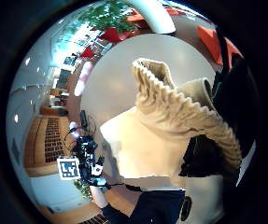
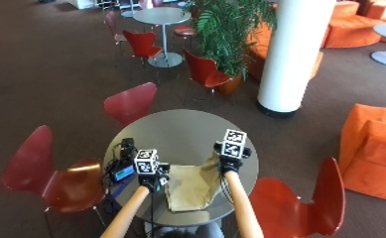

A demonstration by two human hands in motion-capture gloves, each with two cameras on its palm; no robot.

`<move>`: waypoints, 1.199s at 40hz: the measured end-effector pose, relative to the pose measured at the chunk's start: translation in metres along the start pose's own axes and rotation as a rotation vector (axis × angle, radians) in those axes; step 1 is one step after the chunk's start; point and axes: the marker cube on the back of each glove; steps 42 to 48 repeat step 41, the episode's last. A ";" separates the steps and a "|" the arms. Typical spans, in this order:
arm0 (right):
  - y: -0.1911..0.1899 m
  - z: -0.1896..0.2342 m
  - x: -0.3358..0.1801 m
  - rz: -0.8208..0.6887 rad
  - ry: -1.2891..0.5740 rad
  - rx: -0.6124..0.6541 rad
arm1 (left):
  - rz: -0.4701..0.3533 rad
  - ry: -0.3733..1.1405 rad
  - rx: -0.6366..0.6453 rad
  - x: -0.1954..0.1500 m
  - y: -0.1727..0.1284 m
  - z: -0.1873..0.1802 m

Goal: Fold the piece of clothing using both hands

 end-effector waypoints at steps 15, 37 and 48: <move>0.068 -0.001 -0.180 -0.172 0.284 0.024 | -0.056 0.055 0.211 -0.087 0.000 -0.027; 0.103 -0.041 -0.170 -0.439 -0.171 0.080 | -0.202 -0.019 0.289 -0.142 0.050 -0.088; 0.107 -0.061 -0.148 -0.419 -0.207 0.097 | -0.210 -0.018 0.297 -0.142 0.060 -0.094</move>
